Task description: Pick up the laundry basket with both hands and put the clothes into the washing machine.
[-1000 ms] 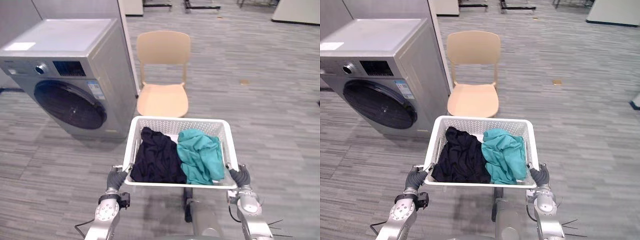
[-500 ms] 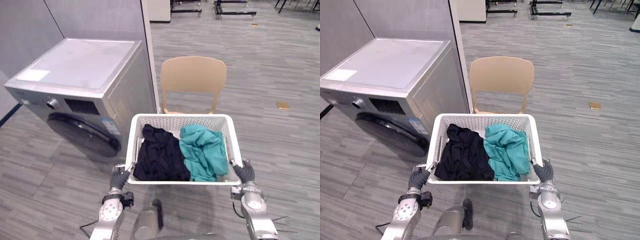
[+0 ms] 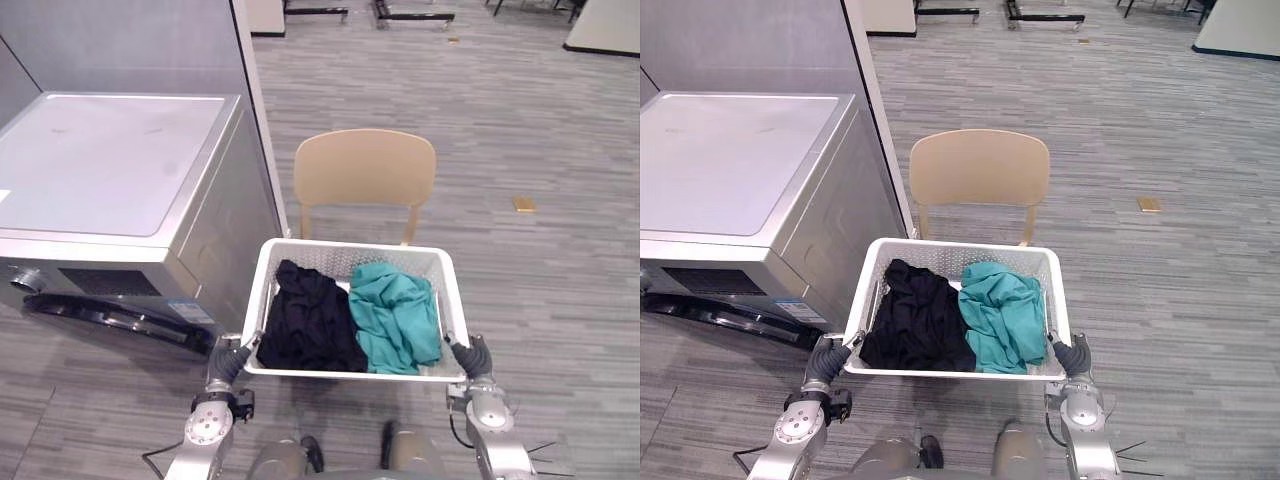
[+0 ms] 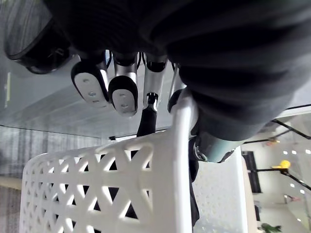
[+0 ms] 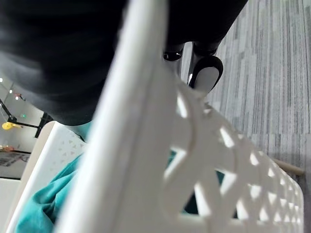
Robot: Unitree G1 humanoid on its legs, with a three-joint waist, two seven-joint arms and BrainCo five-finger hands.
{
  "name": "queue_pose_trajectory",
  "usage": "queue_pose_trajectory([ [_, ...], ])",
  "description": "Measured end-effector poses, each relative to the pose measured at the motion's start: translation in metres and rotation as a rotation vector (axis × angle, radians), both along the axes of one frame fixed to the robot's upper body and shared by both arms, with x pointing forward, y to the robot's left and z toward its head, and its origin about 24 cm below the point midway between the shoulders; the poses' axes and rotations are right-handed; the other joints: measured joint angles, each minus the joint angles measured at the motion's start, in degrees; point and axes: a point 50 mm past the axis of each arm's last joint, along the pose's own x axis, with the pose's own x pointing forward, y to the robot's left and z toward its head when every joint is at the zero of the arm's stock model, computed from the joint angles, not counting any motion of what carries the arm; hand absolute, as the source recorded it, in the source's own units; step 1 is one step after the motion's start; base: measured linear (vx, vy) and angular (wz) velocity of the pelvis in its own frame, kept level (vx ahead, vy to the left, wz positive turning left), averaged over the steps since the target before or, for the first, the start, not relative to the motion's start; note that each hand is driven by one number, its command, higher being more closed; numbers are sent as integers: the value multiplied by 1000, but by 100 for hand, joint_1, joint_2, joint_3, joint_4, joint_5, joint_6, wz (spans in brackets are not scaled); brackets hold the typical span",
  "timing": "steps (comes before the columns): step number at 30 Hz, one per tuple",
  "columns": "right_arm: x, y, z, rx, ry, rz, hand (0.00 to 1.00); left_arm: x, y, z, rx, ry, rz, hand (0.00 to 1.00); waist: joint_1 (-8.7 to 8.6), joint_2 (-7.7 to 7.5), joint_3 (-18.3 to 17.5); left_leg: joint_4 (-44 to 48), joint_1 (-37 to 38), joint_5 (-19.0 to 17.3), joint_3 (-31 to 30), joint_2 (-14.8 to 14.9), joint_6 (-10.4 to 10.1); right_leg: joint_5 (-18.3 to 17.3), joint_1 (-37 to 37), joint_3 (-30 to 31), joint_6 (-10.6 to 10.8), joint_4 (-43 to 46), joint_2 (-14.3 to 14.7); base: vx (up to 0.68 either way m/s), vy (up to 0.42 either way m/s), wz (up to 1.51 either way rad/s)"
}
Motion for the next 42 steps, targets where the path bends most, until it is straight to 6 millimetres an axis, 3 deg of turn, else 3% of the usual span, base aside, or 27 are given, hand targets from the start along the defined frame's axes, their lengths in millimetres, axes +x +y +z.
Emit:
queue_pose_trajectory([
  [4, 4, -1, 4, -16, -19, -9, 100, 13, -2, 2, 20, -18, -8, 100, 17, 73, 29, -39, -424, 39, -137, 225, -142, 311, -29, -163, -132, -651, 260, 119, -66, 1],
  [7, 25, -2, 19, -42, -91, -23, 100, 44, -5, 15, 40, -81, -21, 100, -7, 46, 401, 182, -883, 67, -241, 259, -177, 383, -363, -250, -179, -608, 275, -20, -37, 10],
  [9, 52, -1, 37, -59, -169, -29, 100, 76, -8, 38, 61, -176, -7, 100, -7, 38, 851, 417, -1328, 70, -252, 261, -176, 391, -814, -249, -190, -359, 264, -112, -14, 4],
  [11, 72, 1, 53, -64, -232, -30, 100, 97, -7, 53, 86, -228, 12, 100, 5, 36, 1074, 650, -1770, 70, -251, 275, -175, 408, -1242, -213, -202, -174, 243, -158, 5, -4],
  [12, 79, 3, 59, -64, -256, -28, 100, 105, -6, 61, 92, -252, 23, 0, 17, 38, 1171, 733, -1962, 70, -250, 293, -175, 447, -1431, -169, -213, -122, 244, -144, 18, -7],
  [13, 83, 5, 62, -64, -266, -30, 100, 108, -5, 65, 93, -266, 35, 0, 28, 36, 1222, 780, -2050, 70, -244, 309, -175, 465, -1520, -158, -227, -99, 253, -128, 3, -10],
  [14, 88, 8, 67, -59, -286, -41, 0, 115, -5, 73, 85, -295, 60, 0, 102, 34, 1337, 874, -2228, 69, -226, 352, -177, 490, -1684, -154, -249, -59, 271, -103, -8, -10],
  [15, 91, 10, 69, -48, -298, -50, 0, 122, -4, 78, 76, -311, 80, 0, 170, 29, 1382, 966, -2387, 66, -229, 385, -177, 491, -1845, -156, -253, 32, 274, -107, -19, -5],
  [21, 106, 35, 86, 54, -378, -66, 0, 145, 10, 107, 26, -403, 220, 0, 172, 9, 1549, 1465, -2973, -95, -263, 661, -180, 446, -2334, -201, -355, 365, 383, -96, -40, -5],
  [24, 107, 39, 98, 69, -436, -63, 0, 150, -2, 114, -16, -439, 205, 0, 158, 9, 1553, 1554, -3170, -128, -340, 689, -191, 421, -2479, -285, -402, 444, 384, -98, -41, 8],
  [32, 100, 58, 109, 174, -523, -80, 0, 145, -32, 103, -134, -416, 197, 0, 188, 7, 1553, 1548, -3128, -117, -339, 769, -181, 379, -2455, -327, -456, 510, 429, 22, -31, 0],
  [38, 87, 42, 103, 167, -522, -140, 0, 130, -23, 80, -126, -350, 228, 0, 223, 7, 1553, 1477, -2825, -132, -337, 759, -211, 250, -2197, -330, -433, 554, 424, 83, -16, 3],
  [42, 70, 18, 88, 141, -490, -215, 0, 105, 0, 64, -135, -331, 327, 0, 290, 5, 1552, 1394, -2529, -160, -412, 710, -254, 35, -1940, -436, -483, 699, 350, 53, -38, 15],
])
